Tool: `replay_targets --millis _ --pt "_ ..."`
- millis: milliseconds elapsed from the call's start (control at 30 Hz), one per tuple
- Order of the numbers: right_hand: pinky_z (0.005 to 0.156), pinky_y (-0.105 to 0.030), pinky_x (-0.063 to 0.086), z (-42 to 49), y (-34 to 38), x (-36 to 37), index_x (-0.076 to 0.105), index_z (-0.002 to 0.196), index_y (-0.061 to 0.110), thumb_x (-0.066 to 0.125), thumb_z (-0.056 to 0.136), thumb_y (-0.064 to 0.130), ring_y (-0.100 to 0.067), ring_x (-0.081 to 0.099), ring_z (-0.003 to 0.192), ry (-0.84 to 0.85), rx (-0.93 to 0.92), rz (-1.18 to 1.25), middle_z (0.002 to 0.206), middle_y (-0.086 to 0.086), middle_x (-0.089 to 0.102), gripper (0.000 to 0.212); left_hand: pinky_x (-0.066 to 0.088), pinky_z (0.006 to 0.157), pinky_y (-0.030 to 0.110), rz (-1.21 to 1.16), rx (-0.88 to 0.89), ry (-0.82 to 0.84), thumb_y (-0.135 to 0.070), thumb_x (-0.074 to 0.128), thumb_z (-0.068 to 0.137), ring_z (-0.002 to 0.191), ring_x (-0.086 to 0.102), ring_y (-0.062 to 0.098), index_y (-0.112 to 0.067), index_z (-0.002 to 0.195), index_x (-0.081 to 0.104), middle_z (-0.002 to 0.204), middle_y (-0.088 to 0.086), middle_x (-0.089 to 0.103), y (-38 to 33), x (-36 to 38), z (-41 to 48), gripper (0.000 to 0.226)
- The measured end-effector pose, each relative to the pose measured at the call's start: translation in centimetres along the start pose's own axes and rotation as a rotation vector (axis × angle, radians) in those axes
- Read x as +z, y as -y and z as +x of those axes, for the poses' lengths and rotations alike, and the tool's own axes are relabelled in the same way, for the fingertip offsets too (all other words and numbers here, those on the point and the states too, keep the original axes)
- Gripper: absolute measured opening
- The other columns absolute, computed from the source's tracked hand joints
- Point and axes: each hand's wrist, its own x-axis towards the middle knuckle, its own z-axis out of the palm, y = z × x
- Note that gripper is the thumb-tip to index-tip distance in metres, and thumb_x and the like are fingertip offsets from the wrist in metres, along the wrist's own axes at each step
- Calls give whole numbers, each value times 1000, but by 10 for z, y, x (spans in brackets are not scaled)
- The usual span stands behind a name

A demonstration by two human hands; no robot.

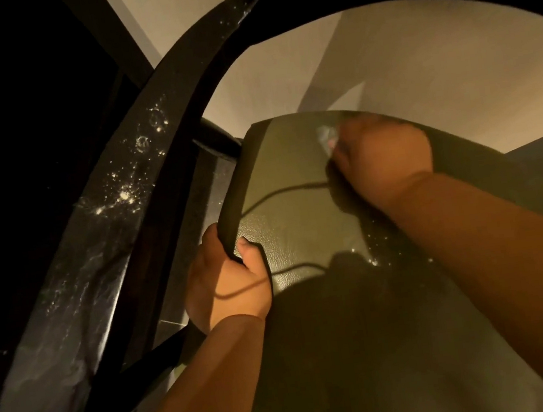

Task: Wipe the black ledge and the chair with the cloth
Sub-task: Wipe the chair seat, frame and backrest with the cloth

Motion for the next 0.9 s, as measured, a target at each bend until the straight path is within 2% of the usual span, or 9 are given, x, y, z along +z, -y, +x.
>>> replay_targets --millis 100,167,300,367,500,633,700,767,900 --pt "65 -40 43 18 -16 -12 61 110 9 42 108 37 -35 58 77 41 146 81 93 -14 62 33 40 75 35 6 16 -9 -44 48 93 100 67 37 -19 135 62 111 9 73 -1 1 -1 51" --pt "69 -42 52 1 -1 -17 63 105 13 41 107 41 -35 62 78 98 171 138 88 -11 63 36 37 74 34 9 12 -11 -42 49 94 99 67 36 -20 134 62 108 8 73 1 0 -1 47" --pt "51 -35 51 -79 48 -6 68 88 14 52 98 37 -37 63 58 119 -171 225 77 -13 64 29 33 73 34 2 9 3 -43 47 94 98 67 38 -20 134 61 109 10 73 -1 -3 -1 48" --pt "51 -31 48 -67 30 -1 67 85 14 59 97 32 -37 61 54 83 -198 211 75 -15 63 24 34 73 34 3 19 -9 -44 46 93 98 67 39 -19 135 61 110 10 72 -1 -2 -1 51" --pt "64 -40 48 -5 -14 0 63 104 11 39 109 41 -38 62 78 11 138 32 95 -17 65 38 41 73 37 -16 51 -32 -43 46 94 97 67 40 -16 134 62 109 12 72 3 3 -1 51" --pt "67 -38 42 -1 -12 -12 61 109 14 41 106 40 -38 62 86 62 279 150 98 -15 66 33 46 75 39 -11 36 -1 -45 44 93 99 66 39 -20 134 62 109 9 72 4 1 0 51" --pt "66 -37 46 -31 14 -13 65 105 16 43 105 39 -38 67 84 111 222 177 93 -14 68 31 45 75 39 -6 31 7 -45 44 93 99 66 40 -20 134 61 110 10 72 4 0 0 52" --pt "54 -35 48 -82 51 -15 69 93 16 50 100 38 -36 67 63 84 67 224 78 -12 66 30 47 77 41 -3 25 12 -45 44 93 100 66 40 -19 135 61 111 11 72 3 0 -1 52" --pt "40 -28 37 -129 60 -5 62 77 19 63 90 39 -31 57 47 122 -192 243 68 -5 57 24 47 78 42 -5 30 2 -44 45 93 103 65 40 -19 135 61 115 11 72 5 3 1 52"
